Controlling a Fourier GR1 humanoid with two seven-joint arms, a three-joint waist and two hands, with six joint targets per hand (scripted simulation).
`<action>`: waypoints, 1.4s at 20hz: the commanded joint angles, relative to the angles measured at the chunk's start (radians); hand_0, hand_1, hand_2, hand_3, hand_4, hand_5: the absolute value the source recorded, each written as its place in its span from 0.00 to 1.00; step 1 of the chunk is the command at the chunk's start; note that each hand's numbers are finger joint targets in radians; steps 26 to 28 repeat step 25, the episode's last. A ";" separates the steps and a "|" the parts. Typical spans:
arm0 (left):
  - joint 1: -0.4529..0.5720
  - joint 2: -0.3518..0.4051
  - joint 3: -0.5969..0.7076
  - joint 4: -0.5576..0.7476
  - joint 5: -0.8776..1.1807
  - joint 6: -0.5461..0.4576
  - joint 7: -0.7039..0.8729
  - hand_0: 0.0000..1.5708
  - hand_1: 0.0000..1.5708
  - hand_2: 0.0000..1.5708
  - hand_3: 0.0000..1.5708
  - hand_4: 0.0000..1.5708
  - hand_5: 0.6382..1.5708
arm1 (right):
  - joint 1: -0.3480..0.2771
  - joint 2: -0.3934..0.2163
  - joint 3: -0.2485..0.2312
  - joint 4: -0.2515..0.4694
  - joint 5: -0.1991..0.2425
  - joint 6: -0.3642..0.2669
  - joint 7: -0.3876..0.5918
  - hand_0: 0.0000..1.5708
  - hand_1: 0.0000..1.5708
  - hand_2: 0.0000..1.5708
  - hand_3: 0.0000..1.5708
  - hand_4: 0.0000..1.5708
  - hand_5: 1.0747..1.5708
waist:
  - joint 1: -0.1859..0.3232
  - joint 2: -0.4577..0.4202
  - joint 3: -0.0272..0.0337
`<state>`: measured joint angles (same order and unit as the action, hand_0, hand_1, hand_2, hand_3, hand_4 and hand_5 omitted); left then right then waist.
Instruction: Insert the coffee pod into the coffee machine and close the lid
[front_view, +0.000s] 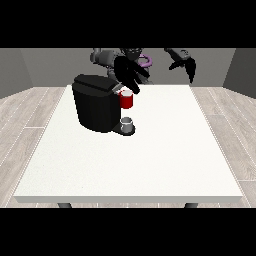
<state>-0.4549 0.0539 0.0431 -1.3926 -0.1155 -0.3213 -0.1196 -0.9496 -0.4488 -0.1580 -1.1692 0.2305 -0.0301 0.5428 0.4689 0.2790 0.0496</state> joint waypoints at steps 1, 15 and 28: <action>-0.028 -0.015 -0.012 0.006 0.002 -0.003 -0.003 0.00 0.00 0.00 0.00 0.16 1.00 | -0.107 0.103 0.056 -0.079 -0.038 0.004 -0.134 0.00 0.00 0.00 0.00 0.00 1.00 | 0.112 0.028 -0.0480; -0.075 0.005 -0.011 -0.032 0.007 -0.011 0.017 0.00 0.00 0.00 0.00 0.21 1.00 | -0.230 0.225 0.064 0.075 -0.046 -0.054 -0.365 0.00 0.00 0.00 0.00 0.00 1.00 | 0.054 0.093 -0.0500; 0.106 0.006 0.061 0.011 0.030 0.042 0.008 0.00 0.00 0.00 0.00 0.17 1.00 | 0.015 0.442 0.227 0.021 -0.082 0.011 -0.539 0.00 0.00 0.00 0.00 0.17 1.00 | -0.146 -0.100 -0.0498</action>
